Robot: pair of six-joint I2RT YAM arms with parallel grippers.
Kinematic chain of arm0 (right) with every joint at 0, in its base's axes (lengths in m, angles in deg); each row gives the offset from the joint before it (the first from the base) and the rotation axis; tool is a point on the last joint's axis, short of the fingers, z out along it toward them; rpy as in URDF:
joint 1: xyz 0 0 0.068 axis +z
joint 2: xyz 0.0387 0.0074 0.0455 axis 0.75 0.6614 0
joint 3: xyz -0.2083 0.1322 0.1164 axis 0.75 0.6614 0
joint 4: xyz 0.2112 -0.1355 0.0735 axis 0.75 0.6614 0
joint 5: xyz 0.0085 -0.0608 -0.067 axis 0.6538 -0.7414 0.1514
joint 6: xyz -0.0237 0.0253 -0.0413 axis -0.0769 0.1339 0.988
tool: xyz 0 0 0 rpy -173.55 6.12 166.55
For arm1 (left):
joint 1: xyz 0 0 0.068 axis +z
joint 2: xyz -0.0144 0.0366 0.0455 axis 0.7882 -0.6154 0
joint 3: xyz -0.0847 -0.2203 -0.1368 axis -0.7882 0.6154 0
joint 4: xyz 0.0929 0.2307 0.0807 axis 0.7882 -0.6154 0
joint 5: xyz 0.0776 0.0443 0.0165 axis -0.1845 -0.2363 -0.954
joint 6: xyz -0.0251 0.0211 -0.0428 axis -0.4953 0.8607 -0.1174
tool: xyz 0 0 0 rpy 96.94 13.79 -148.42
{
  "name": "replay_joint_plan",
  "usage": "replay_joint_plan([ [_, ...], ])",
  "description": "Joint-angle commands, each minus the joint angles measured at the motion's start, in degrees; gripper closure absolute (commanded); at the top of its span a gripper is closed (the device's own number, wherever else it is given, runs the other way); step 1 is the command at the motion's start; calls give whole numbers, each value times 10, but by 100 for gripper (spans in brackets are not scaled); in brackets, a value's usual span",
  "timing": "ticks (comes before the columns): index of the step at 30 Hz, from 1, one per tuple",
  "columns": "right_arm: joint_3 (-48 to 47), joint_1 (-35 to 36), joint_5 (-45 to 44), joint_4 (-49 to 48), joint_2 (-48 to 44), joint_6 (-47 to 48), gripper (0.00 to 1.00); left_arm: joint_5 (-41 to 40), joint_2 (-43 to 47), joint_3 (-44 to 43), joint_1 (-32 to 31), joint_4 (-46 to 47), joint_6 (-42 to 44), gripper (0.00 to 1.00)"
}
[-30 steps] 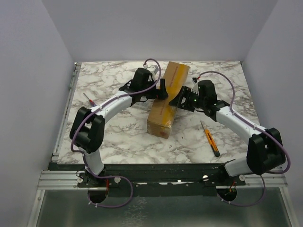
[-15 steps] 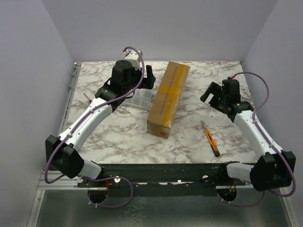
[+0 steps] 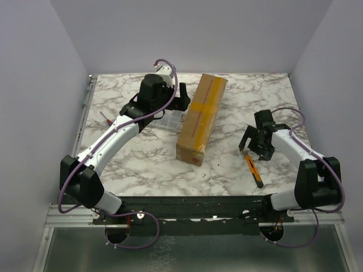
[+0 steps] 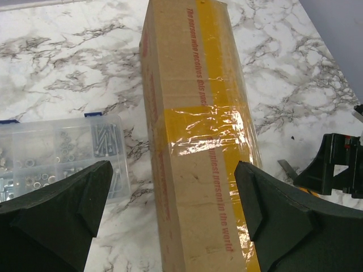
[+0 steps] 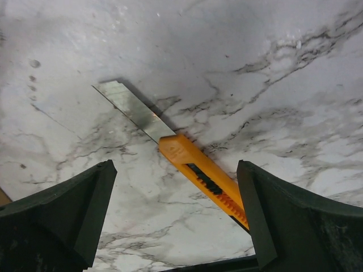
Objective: Unpack the express box
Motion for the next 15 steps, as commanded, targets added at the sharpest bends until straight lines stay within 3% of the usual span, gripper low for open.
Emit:
replay_joint_plan([
  [1, 29, 1, 13, 4, 19, 8, 0, 32, -13, 5, -3, 1, -9, 1],
  [15, 104, 13, 35, -46, -10, -33, 32, 40, -20, 5, -5, 2, -13, 1],
])
